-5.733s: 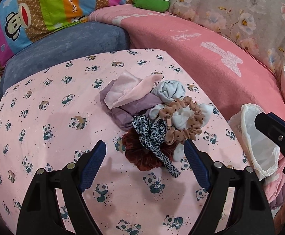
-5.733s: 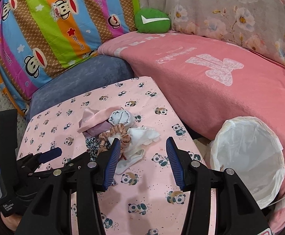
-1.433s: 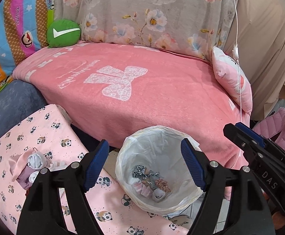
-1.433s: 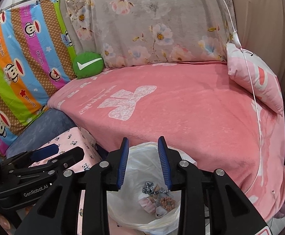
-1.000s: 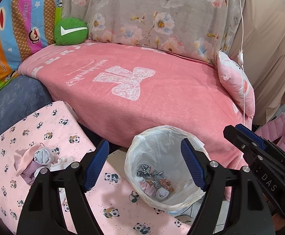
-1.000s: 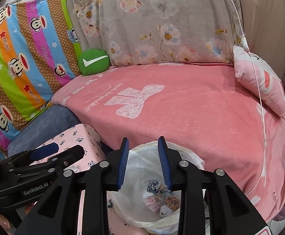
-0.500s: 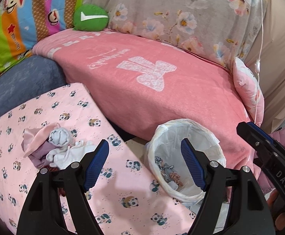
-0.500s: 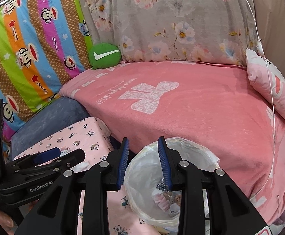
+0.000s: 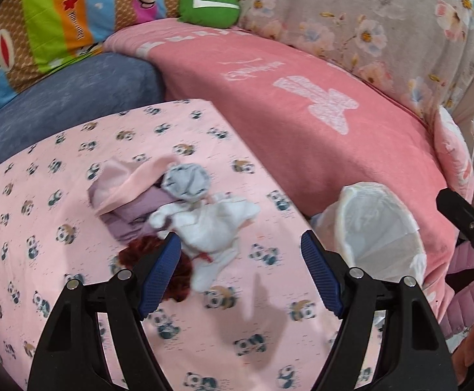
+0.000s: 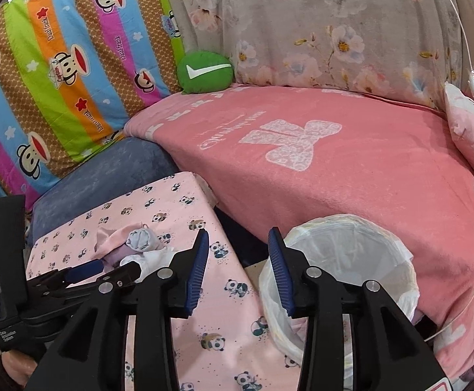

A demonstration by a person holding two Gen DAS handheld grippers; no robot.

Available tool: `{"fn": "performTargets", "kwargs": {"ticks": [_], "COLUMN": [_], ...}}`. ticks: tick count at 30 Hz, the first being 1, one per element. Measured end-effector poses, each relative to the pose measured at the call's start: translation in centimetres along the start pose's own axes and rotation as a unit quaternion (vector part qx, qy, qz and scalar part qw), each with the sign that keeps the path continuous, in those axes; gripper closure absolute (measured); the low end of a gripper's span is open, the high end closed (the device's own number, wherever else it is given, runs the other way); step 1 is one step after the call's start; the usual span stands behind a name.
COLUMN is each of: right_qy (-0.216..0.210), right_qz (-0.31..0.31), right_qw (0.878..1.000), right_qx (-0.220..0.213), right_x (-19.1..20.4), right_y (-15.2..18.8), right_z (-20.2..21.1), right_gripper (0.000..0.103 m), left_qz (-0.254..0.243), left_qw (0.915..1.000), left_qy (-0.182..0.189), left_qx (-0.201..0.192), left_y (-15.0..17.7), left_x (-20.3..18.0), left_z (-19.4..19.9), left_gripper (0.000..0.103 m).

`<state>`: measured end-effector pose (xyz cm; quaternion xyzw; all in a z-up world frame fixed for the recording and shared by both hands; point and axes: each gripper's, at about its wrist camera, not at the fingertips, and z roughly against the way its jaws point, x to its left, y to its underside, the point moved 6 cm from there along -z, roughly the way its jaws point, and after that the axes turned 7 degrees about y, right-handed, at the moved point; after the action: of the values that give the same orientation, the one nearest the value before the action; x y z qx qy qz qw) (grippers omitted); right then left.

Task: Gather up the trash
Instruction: 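Grasp the dark red velvet scrunchie with the left tool while the right tool grasps the white cloth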

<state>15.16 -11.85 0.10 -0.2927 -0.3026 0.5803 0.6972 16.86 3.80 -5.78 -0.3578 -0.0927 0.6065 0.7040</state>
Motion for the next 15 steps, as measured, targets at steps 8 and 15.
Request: {"fn": "performTargets", "kwargs": {"ticks": [8,15], "right_qy": [-0.023,-0.035], "right_qz": [0.025,0.044], "right_qw": [0.999,0.996], "right_qx": [0.031,0.065], "right_x": [5.2,9.2], "right_y": [1.9,3.9], "right_z": [-2.3,-5.2], "right_gripper": [0.063,0.063], "left_qz": [0.038,0.064], "left_qw": [0.9983,0.9956], "left_qy": [-0.036,-0.053], "left_qx": [0.025,0.044], "left_y": [2.4,4.1], "left_x": [5.5,9.0], "left_z": [-0.8,-1.8], "left_gripper": [0.031,0.031]}}
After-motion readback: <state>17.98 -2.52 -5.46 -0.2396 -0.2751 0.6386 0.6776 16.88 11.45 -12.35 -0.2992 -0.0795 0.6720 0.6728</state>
